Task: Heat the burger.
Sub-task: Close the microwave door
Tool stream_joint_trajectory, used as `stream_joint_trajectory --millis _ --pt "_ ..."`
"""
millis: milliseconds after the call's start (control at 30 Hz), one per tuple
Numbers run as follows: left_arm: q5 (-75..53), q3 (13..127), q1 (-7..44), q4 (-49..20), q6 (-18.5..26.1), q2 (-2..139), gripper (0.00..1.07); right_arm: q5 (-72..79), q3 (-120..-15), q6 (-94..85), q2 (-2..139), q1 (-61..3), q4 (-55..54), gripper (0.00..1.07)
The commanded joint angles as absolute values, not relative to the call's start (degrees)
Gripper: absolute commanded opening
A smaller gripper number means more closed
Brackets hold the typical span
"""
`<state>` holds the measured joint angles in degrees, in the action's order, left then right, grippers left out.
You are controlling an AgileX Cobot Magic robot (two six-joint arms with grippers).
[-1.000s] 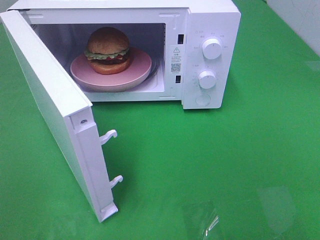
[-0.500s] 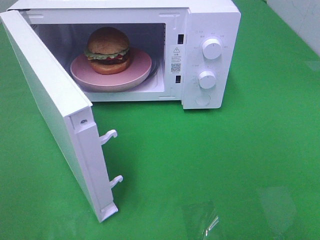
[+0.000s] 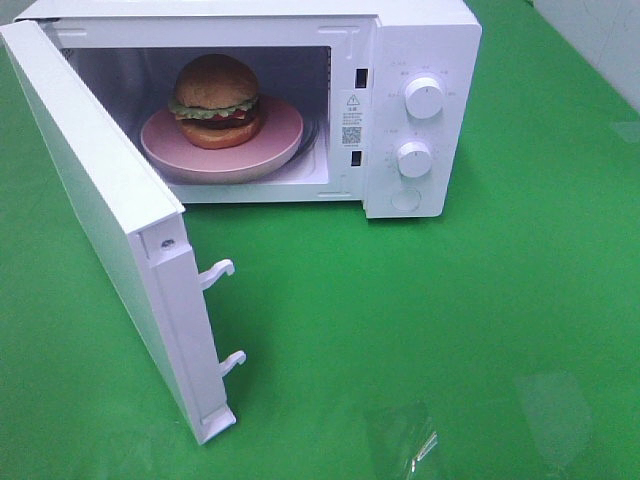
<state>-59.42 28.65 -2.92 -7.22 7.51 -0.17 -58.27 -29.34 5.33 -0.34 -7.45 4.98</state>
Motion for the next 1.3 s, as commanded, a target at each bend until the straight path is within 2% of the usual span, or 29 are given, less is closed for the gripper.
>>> stream_joint_trajectory --millis 33,300,333,367,400,433,467,500,533,567,600,633,667,700,733,767,800,833,1300 --pt "-59.13 28.59 -3.09 -8.14 7.56 0.0 0.98 -57.52 -29.16 4.7 -1.66 -7.22 4.93 0.76" --pt "-52.6 30.65 -3.09 -9.11 7.51 0.0 0.97 -57.52 -29.16 4.7 -1.66 -7.22 4.93 0.76" --pt "-50.02 30.65 -3.09 -9.11 7.39 0.06 0.93 -57.52 -29.16 4.7 -1.66 -7.22 4.93 0.76" --pt "-50.02 30.65 -3.09 -9.11 7.39 0.06 0.93 -57.52 -29.16 4.7 -1.66 -7.22 4.93 0.76" --pt "-47.61 30.65 -3.09 -9.11 7.39 0.06 0.85 -57.52 -29.16 4.7 -1.66 -7.22 4.93 0.76" --pt "-47.61 30.65 -3.09 -9.11 7.39 0.06 0.85 -57.52 -29.16 4.7 -1.66 -7.22 4.93 0.76" --pt "-45.26 30.65 -3.09 -9.11 7.39 0.06 0.71 -57.52 -29.16 4.7 -1.66 -7.22 4.93 0.76" --pt "-45.26 30.65 -3.09 -9.11 7.39 0.06 0.71 -57.52 -29.16 4.7 -1.66 -7.22 4.93 0.76" --pt "-43.95 30.65 -3.09 -9.11 7.39 0.06 0.65 -57.52 -29.16 4.7 -1.66 -7.22 4.93 0.76" --pt "-41.02 30.42 -3.09 -9.05 7.39 0.06 0.48 -57.52 -29.16 4.7 -1.66 -7.22 4.93 0.76" --pt "-41.02 30.42 -3.09 -9.05 7.39 0.06 0.48 -57.52 -29.16 4.7 -1.66 -7.22 4.93 0.76" --pt "-38.27 30.14 -3.09 -8.25 7.45 0.06 0.35 -57.52 -29.16 4.7 -1.66 -7.22 4.93 0.76" --pt "-38.27 30.14 -3.09 -8.25 7.45 0.06 0.35 -57.52 -29.16 4.7 -1.66 -7.22 4.93 0.76" --pt "-36.1 29.68 -3.09 -7.16 7.39 0.06 0.23 -57.52 -29.16 4.7 -1.66 -7.22 4.93 0.76" --pt "-36.1 29.68 -3.09 -7.16 7.39 0.06 0.23 -57.52 -29.16 4.7 -1.66 -7.22 4.93 0.76" --pt "-34.09 28.88 -3.09 -6.25 7.39 0.11 0.1 -57.52 -29.16 4.7 -1.66 -7.22 4.93 0.76" --pt "-34.09 28.88 -3.09 -6.25 7.39 0.11 0.1 -57.52 -29.16 4.7 -1.66 -7.22 4.93 0.76" --pt "-33.29 28.19 -3.09 -5.79 7.39 0.69 0.0 -57.52 -29.16 4.7 -1.66 -7.22 4.93 0.76" --pt "-23.89 27.73 -3.09 -4.98 7.56 18.28 0.0 -57.52 -29.16 4.7 -1.66 -7.22 4.93 0.76"
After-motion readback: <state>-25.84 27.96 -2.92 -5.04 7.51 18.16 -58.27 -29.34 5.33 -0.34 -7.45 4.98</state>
